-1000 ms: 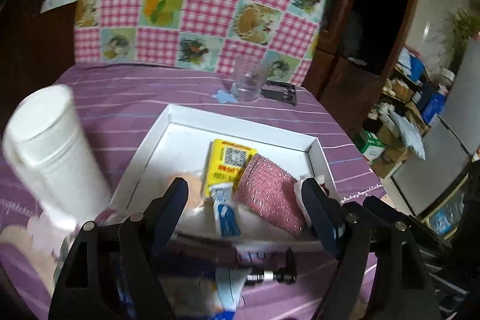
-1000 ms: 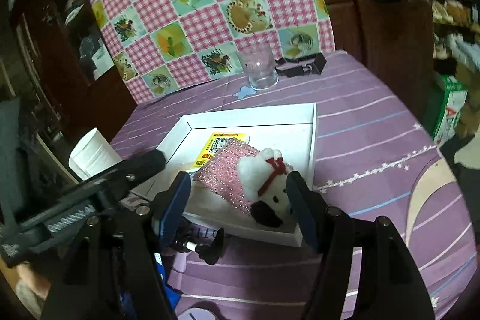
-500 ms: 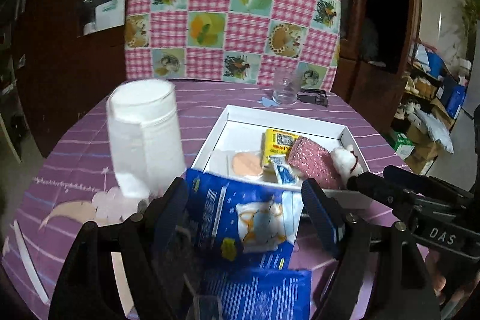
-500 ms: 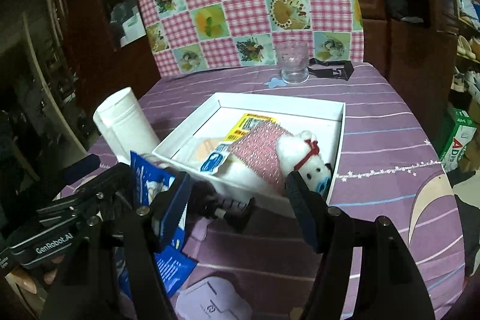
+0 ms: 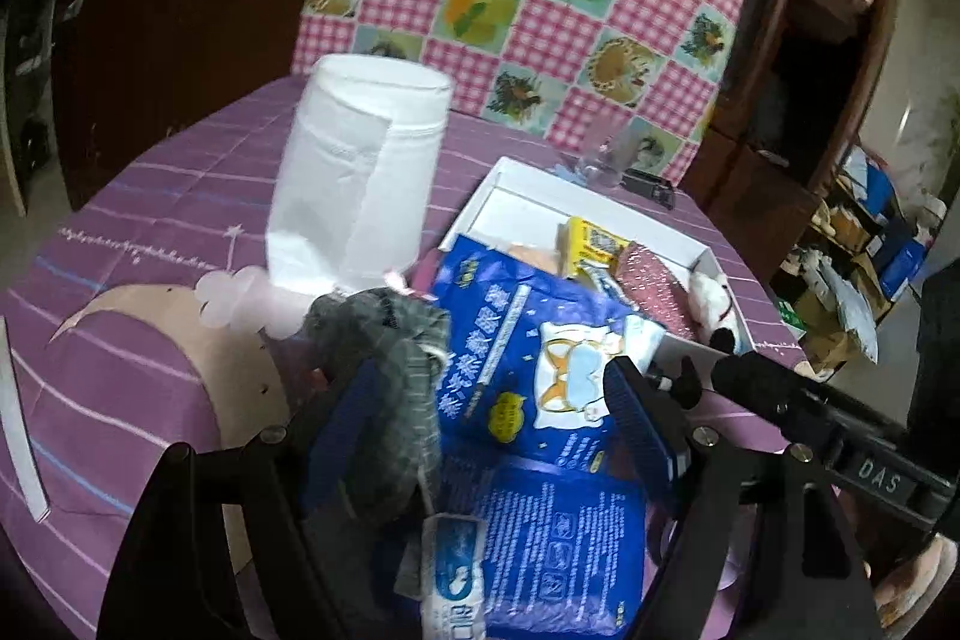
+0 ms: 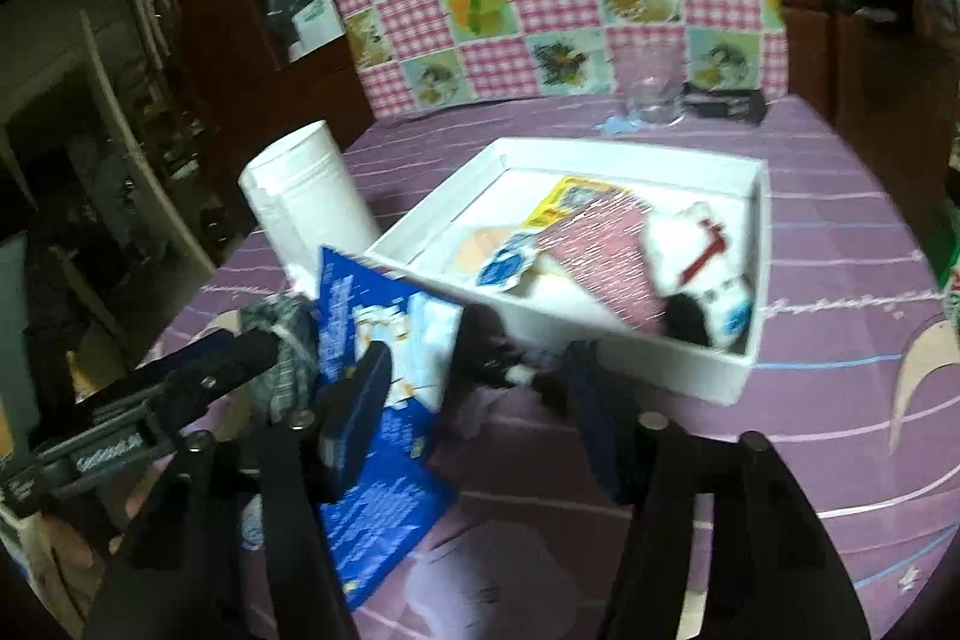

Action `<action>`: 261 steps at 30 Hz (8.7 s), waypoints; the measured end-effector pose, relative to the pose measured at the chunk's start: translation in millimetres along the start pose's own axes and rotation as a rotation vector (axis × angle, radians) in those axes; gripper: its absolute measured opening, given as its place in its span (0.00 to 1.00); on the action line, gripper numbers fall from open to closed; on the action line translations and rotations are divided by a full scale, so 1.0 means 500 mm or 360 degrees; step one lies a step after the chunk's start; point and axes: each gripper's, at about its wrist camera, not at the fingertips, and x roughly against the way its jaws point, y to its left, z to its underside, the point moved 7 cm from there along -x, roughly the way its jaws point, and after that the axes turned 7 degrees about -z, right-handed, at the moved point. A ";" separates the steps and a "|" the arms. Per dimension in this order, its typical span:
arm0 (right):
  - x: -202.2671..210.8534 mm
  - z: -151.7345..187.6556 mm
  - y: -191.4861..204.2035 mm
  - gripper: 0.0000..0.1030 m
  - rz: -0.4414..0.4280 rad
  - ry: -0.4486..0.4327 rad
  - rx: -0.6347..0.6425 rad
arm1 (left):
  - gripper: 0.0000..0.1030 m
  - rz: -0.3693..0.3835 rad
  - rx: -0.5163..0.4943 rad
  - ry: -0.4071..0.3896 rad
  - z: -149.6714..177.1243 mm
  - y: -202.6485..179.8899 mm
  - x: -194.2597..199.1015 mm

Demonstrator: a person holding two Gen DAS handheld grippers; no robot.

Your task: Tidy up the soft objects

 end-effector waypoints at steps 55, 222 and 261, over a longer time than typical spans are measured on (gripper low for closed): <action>-0.090 0.012 0.017 0.08 -0.0579 0.0208 -0.0226 | 0.47 -0.0125 -0.0006 0.0184 0.026 0.033 -0.049; 0.028 -0.149 -0.161 0.56 0.0250 -0.0542 -0.0148 | 0.66 0.0027 -0.0085 -0.0053 -0.138 -0.068 -0.161; 0.021 -0.026 -0.011 0.57 -0.0050 -0.0104 0.0232 | 0.67 -0.0038 -0.0286 -0.0123 0.017 -0.054 -0.016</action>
